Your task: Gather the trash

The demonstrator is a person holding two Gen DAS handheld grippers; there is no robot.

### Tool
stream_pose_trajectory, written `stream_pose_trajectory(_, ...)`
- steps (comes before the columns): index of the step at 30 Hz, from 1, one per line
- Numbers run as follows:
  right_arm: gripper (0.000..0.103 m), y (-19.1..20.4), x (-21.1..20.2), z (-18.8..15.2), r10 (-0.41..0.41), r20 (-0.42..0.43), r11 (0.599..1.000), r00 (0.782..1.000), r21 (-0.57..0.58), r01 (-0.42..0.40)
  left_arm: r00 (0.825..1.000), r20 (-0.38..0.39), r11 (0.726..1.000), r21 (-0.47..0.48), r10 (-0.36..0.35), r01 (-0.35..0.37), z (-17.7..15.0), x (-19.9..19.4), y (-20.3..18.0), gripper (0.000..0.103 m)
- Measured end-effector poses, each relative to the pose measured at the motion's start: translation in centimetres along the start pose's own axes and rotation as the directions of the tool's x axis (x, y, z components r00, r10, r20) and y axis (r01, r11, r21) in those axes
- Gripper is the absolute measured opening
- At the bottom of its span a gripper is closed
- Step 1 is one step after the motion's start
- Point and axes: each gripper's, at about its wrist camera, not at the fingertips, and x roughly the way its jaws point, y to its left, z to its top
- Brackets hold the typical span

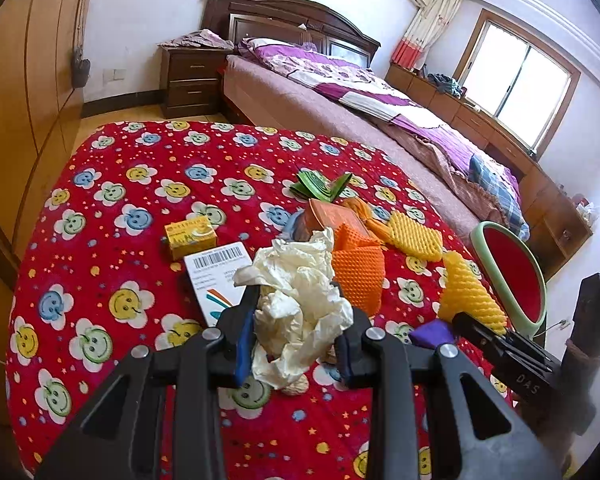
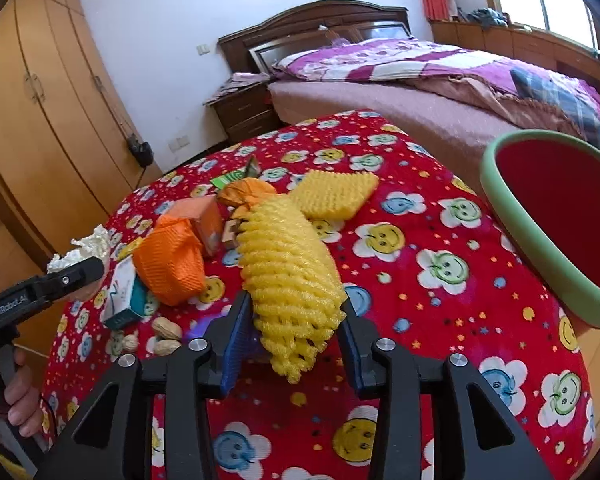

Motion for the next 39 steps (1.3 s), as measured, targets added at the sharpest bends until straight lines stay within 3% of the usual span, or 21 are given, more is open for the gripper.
stream_pose_trajectory(3,0.047,-0.4,0.0,0.1,0.012,0.007,1.000,1.000,0.015,-0.012,1.000,0.000,1.000,-0.001,0.000,0.000,-0.1,0.0,-0.3,0.033)
stream_pose_trajectory(7,0.060,-0.9,0.0,0.1,0.014,0.012,0.999,1.000,0.040,-0.015,1.000,0.000,1.000,-0.002,0.000,0.000,-0.1,0.0,-0.3,0.033)
stream_pose_trajectory(13,0.059,-1.5,-0.6,0.4,0.039,0.044,0.998,0.998,0.054,-0.041,1.000,-0.004,1.000,0.004,-0.005,0.005,-0.1,-0.1,-1.0,0.033)
stream_pose_trajectory(19,0.015,-1.4,-1.3,0.7,0.027,0.076,1.000,0.997,0.006,-0.028,1.000,-0.005,1.000,0.020,-0.013,0.013,0.0,0.0,-2.5,0.033)
stream_pose_trajectory(22,0.008,-1.6,-1.6,0.7,0.027,0.088,1.000,0.996,-0.003,-0.027,1.000,-0.007,0.999,0.026,-0.018,0.018,0.1,0.2,-2.9,0.033)
stream_pose_trajectory(28,0.001,-1.8,-3.1,1.2,0.017,0.139,1.000,0.990,-0.025,-0.014,0.999,-0.012,0.999,0.042,-0.031,0.032,0.4,0.5,-4.2,0.033)
stream_pose_trajectory(35,0.000,-2.0,-5.2,1.9,0.015,0.192,0.998,0.981,-0.064,-0.002,0.998,-0.013,0.996,0.071,-0.057,0.058,0.7,0.8,-6.2,0.033)
stream_pose_trajectory(37,0.001,-2.4,-5.0,2.1,0.010,0.175,0.999,0.985,-0.048,-0.001,0.998,-0.015,0.995,0.074,-0.060,0.061,0.7,1.0,-6.7,0.033)
stream_pose_trajectory(39,0.009,-2.9,-4.6,2.1,0.002,0.160,0.999,0.987,-0.038,0.004,0.998,-0.023,0.995,0.073,-0.064,0.065,0.6,1.2,-7.0,0.033)
